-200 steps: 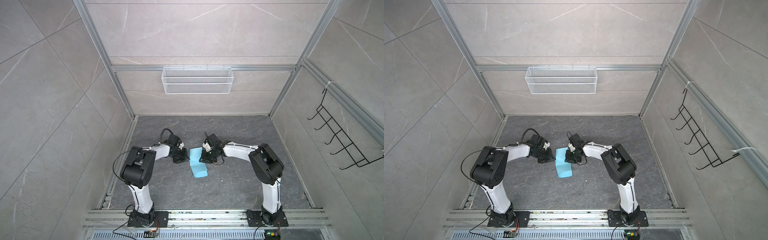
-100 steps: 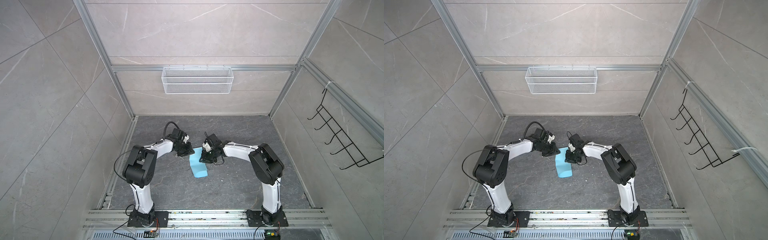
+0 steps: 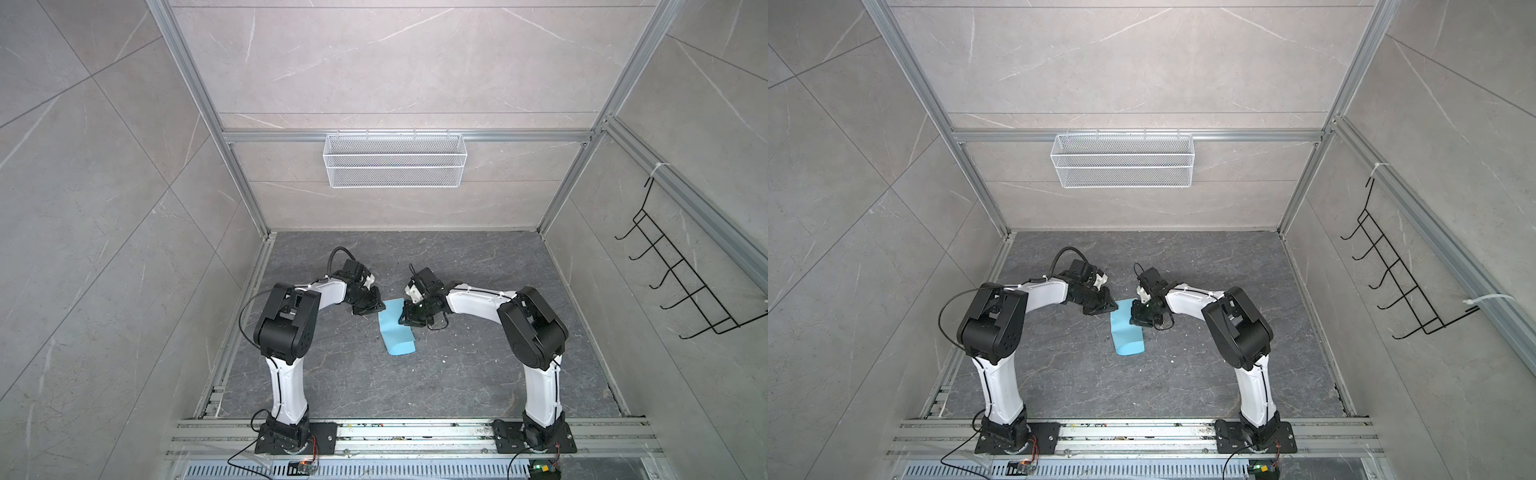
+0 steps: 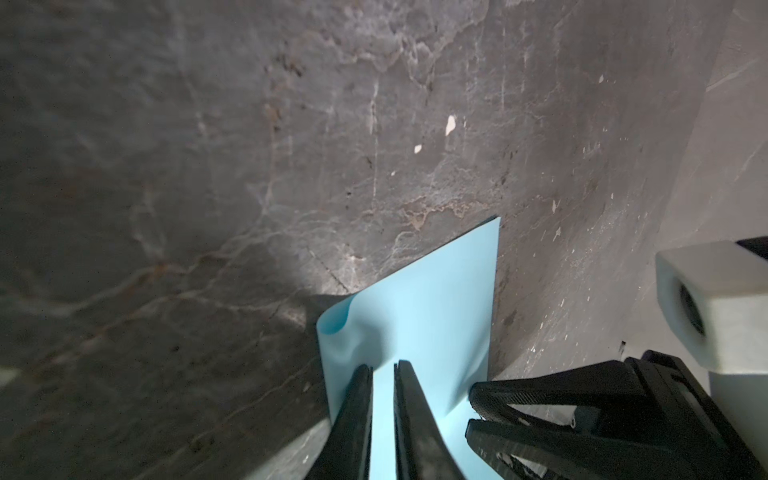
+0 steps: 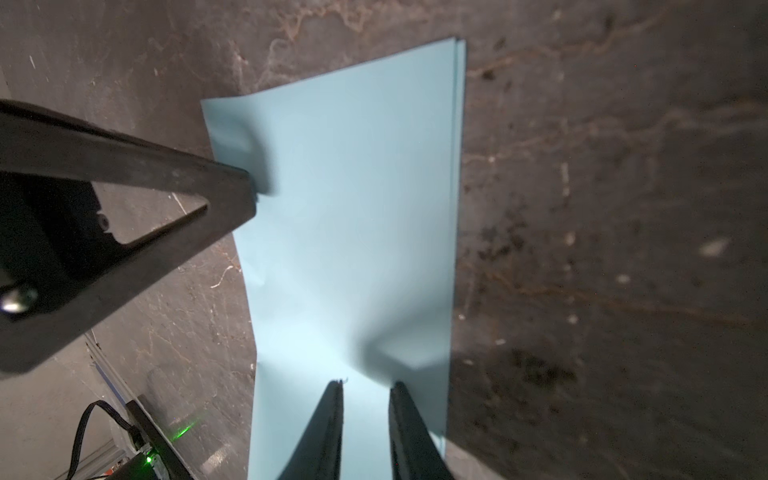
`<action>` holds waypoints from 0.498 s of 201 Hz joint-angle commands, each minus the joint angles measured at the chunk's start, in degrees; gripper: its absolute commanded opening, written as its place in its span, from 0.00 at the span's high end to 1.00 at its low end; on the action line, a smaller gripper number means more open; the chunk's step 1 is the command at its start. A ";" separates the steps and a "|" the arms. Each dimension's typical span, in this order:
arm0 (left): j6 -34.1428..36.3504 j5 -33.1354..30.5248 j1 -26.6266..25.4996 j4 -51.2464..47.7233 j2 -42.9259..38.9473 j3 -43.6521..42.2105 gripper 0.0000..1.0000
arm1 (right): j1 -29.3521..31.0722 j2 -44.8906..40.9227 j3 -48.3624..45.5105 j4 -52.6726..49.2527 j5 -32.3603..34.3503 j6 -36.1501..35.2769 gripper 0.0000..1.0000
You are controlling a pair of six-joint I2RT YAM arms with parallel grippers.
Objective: Fold a paper plane with a square sheet of paper (pick it up from the middle)
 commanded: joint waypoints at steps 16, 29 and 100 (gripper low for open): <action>3.77 0.88 2.86 2.35 -1.79 -5.39 0.82 | -0.70 4.83 -4.26 -9.50 9.75 -0.53 0.75; 4.19 1.28 3.62 3.51 -3.30 -7.08 0.82 | -0.63 4.74 -4.34 -9.41 9.75 -0.48 0.75; -3.07 2.24 1.26 5.10 -13.44 -10.11 0.81 | -0.66 4.74 -4.44 -9.23 9.75 -0.46 0.75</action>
